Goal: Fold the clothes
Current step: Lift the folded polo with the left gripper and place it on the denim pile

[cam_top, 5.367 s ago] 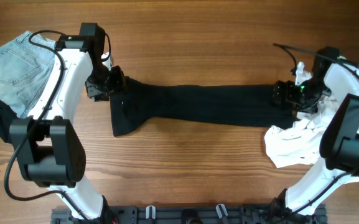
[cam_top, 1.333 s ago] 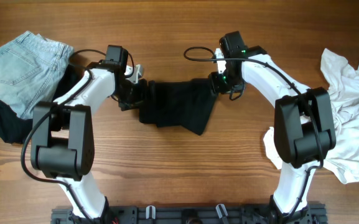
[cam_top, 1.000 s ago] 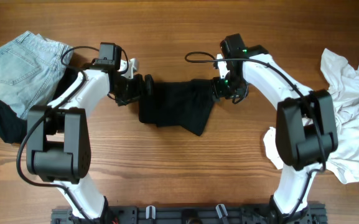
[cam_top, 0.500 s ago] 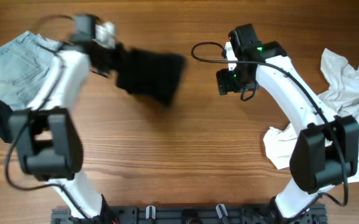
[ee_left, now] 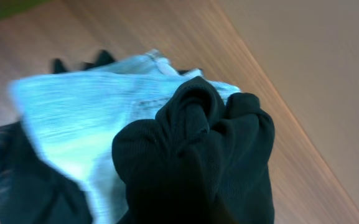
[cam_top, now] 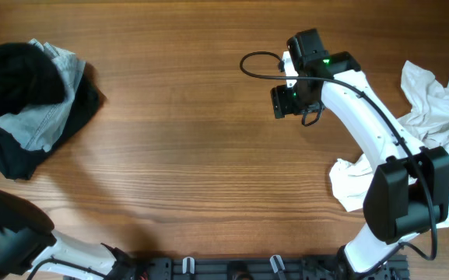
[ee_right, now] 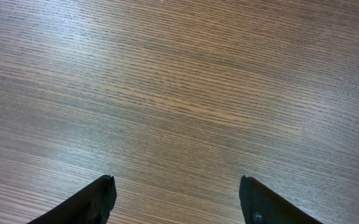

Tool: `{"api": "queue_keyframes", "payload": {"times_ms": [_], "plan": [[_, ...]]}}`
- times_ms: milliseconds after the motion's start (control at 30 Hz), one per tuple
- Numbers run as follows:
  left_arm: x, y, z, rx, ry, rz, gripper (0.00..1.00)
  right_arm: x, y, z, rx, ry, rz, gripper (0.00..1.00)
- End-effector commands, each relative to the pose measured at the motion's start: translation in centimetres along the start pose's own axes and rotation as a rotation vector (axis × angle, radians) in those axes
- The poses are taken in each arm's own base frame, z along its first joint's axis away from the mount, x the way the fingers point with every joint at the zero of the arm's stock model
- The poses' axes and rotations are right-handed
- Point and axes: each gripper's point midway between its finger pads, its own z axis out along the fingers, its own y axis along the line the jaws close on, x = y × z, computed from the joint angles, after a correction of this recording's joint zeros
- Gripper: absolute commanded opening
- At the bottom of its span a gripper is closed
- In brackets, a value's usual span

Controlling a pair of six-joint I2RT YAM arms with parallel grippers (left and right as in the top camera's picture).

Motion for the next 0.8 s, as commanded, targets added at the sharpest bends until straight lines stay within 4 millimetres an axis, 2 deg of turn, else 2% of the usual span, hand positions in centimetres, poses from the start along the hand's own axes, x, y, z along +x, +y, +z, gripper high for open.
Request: {"api": "queue_keyframes", "payload": {"times_ms": [0, 33, 67, 100, 133, 167, 233, 300, 333, 367, 433, 467, 500, 567, 633, 667, 733, 767], "plan": [[-0.1, 5.4, -0.4, -0.152, -0.018, -0.051, 0.04, -0.9, -0.2, -1.5, 0.014, -0.047, 0.01, 0.69], [0.2, 6.4, -0.3, -0.182, -0.014, -0.061, 0.06, -0.9, -0.3, -1.5, 0.014, -0.045, 0.011, 0.7], [0.6, 7.4, -0.2, -0.211, -0.006, -0.072, 0.23, -0.8, -0.3, -1.5, 0.014, -0.044, 0.01, 0.7], [1.2, 8.3, 0.0, -0.235, 0.007, -0.085, 0.54, -0.8, -0.3, -1.5, 0.014, -0.044, 0.01, 0.7], [1.7, 9.0, 0.2, -0.249, 0.019, -0.096, 1.0, -0.8, -0.3, -1.5, 0.014, -0.044, 0.01, 0.7], [1.7, 9.3, 0.1, -0.252, 0.016, -0.129, 1.0, -0.8, -0.3, -1.5, 0.014, -0.042, 0.01, 0.7], [0.7, 8.2, -0.8, -0.212, -0.025, -0.168, 1.0, -0.7, -0.3, -1.5, 0.015, -0.039, 0.01, 0.7], [-1.9, 5.9, -4.1, -0.174, -0.124, -0.131, 1.0, -0.8, -0.3, -1.5, 0.015, -0.042, 0.005, 0.71], [-3.3, 3.9, -6.7, -0.136, -0.189, -0.105, 1.0, -0.8, -0.3, -1.5, 0.015, -0.042, -0.001, 0.71], [-3.8, 2.0, -8.2, -0.078, -0.223, -0.078, 1.0, -0.8, -0.3, -1.5, 0.014, -0.043, -0.002, 0.71], [-3.5, -2.4, -10.3, 0.076, -0.232, -0.022, 1.0, -1.0, -0.2, -1.5, 0.013, -0.052, -0.001, 0.72], [-2.6, -3.8, -10.1, 0.113, -0.197, -0.011, 1.0, -1.1, -0.2, -1.5, 0.013, -0.054, -0.001, 0.72], [-1.5, -4.3, -9.1, 0.113, -0.151, -0.012, 1.0, -1.0, -0.2, -1.5, 0.013, -0.051, 0.0, 0.72], [1.0, -4.6, -5.6, 0.116, -0.048, -0.018, 1.0, -0.7, -0.3, -1.5, 0.014, -0.039, 0.001, 0.72], [3.4, -3.7, -1.6, 0.101, 0.055, -0.039, 1.0, -0.5, -0.3, -1.4, 0.015, -0.029, 0.001, 0.72], [5.4, -2.3, 1.4, 0.08, 0.135, -0.067, 1.0, -0.3, -0.3, -1.4, 0.016, -0.022, 0.002, 0.72], [8.0, -0.3, 4.8, 0.049, 0.227, -0.106, 1.0, -0.2, -0.3, -1.4, 0.017, -0.018, 0.002, 0.71], [10.3, 1.7, 7.3, 0.021, 0.3, -0.143, 1.0, -0.2, -0.3, -1.4, 0.017, -0.018, 0.002, 0.72]]}}
